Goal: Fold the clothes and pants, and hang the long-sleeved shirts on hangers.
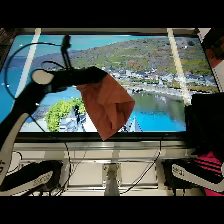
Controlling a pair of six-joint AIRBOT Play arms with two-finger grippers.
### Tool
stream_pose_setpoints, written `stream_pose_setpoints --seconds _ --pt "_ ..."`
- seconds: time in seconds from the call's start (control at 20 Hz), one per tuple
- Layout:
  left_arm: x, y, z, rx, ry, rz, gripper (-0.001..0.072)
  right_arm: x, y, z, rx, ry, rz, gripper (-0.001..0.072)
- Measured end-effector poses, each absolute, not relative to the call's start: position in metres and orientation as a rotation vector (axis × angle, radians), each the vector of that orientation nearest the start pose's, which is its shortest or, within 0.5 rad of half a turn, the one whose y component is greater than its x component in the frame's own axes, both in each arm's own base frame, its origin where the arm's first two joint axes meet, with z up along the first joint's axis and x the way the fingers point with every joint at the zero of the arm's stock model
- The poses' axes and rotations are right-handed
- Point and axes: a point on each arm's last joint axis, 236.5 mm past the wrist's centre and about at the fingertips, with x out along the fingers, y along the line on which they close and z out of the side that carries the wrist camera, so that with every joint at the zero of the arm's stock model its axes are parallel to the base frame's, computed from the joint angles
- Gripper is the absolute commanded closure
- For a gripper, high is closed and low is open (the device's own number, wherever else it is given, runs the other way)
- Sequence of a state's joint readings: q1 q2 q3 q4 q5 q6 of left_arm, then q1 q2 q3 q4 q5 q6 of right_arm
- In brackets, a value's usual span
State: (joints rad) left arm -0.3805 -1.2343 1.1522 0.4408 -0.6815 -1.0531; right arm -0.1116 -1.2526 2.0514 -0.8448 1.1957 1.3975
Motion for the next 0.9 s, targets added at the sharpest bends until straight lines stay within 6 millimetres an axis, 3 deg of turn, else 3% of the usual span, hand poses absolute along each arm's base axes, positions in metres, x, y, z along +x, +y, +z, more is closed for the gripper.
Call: stream_pose_setpoints --seconds 0.05,0.1,0.15,0.35,0.4,0.45,0.55,0.6,0.75,0.9 --pt "0.399 -0.319 0.160 -0.499 0.657 -0.833 0.0295 0.415 0.097 0.423 0.238 0.311 0.515 0.0658" --pt "0.403 -0.331 0.152 -0.481 0.636 -0.817 0.0210 0.416 0.094 0.421 0.229 0.315 0.498 0.0496" --pt "0.406 -0.341 0.143 -0.462 0.619 -0.803 0.0210 0.419 0.089 0.418 0.217 0.319 0.478 0.0376" --pt "0.418 -0.358 0.117 -0.407 0.588 -0.753 0.0218 0.430 0.075 0.405 0.207 0.351 0.411 0.0372" --pt "0.421 -0.357 0.115 -0.400 0.579 -0.743 0.0265 0.434 0.072 0.399 0.210 0.365 0.401 0.0407" --pt "0.425 -0.354 0.115 -0.397 0.569 -0.729 0.0371 0.439 0.071 0.391 0.215 0.386 0.394 0.0467" --pt "0.437 -0.341 0.119 -0.401 0.545 -0.695 0.0603 0.448 0.068 0.365 0.222 0.456 0.382 0.0676" --pt "0.442 -0.333 0.123 -0.405 0.532 -0.679 0.0688 0.452 0.066 0.348 0.226 0.503 0.375 0.0702" --pt "0.459 -0.300 0.132 -0.405 0.509 -0.636 0.0687 0.464 0.062 0.292 0.236 0.656 0.361 0.0704" --pt "0.467 -0.258 0.122 -0.362 0.567 -0.618 0.0687 0.465 0.065 0.225 0.253 0.834 0.382 0.0704"
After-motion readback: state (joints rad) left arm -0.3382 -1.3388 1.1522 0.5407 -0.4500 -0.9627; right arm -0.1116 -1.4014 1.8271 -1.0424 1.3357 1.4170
